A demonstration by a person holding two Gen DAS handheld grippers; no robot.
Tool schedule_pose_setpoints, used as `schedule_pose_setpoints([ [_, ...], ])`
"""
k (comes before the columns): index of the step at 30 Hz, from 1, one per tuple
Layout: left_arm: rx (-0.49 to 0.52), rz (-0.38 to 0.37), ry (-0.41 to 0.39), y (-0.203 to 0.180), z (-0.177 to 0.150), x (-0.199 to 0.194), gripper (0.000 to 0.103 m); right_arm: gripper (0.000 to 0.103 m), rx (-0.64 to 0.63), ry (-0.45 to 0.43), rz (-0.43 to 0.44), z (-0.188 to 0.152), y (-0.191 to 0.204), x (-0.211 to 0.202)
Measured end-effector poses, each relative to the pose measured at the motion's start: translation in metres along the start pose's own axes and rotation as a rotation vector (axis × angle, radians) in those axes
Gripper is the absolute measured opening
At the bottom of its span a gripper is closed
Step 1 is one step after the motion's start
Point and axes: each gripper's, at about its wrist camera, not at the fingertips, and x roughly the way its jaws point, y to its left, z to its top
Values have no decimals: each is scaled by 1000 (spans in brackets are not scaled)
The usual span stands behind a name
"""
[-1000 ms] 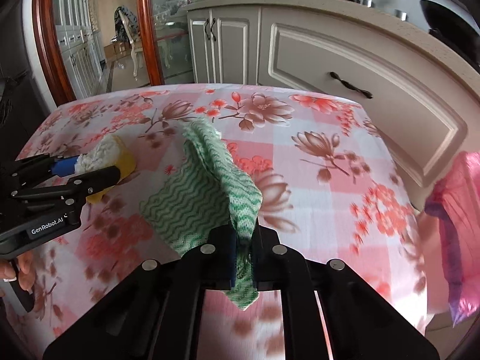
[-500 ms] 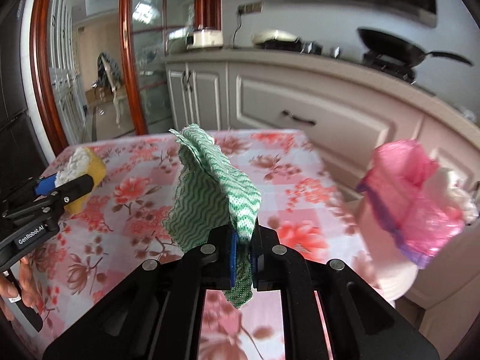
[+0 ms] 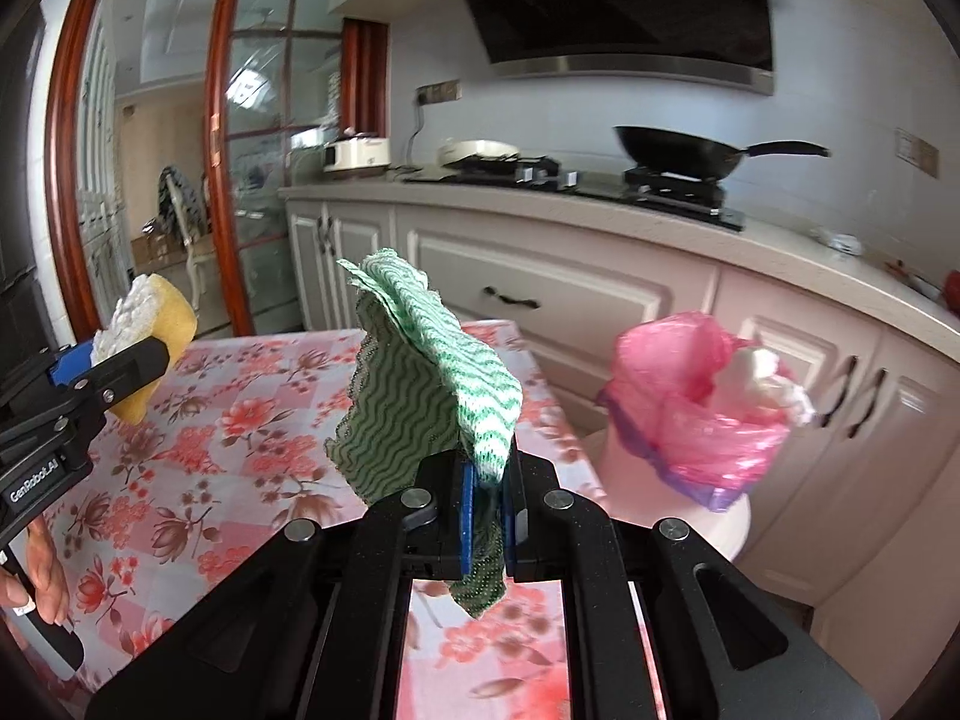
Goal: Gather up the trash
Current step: 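Lift the sponge and green cloth and carry them over the bin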
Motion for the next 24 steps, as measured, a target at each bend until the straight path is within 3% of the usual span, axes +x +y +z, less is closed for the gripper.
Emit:
schedule_pose_setpoints([
  [11,47,-173,-25,-78,29,35,46,9,108,-45,-118,6,-73,-9],
  [24,104,-300,-38,-156,79,130,47,9,174,-86,-224,36,-167,18],
])
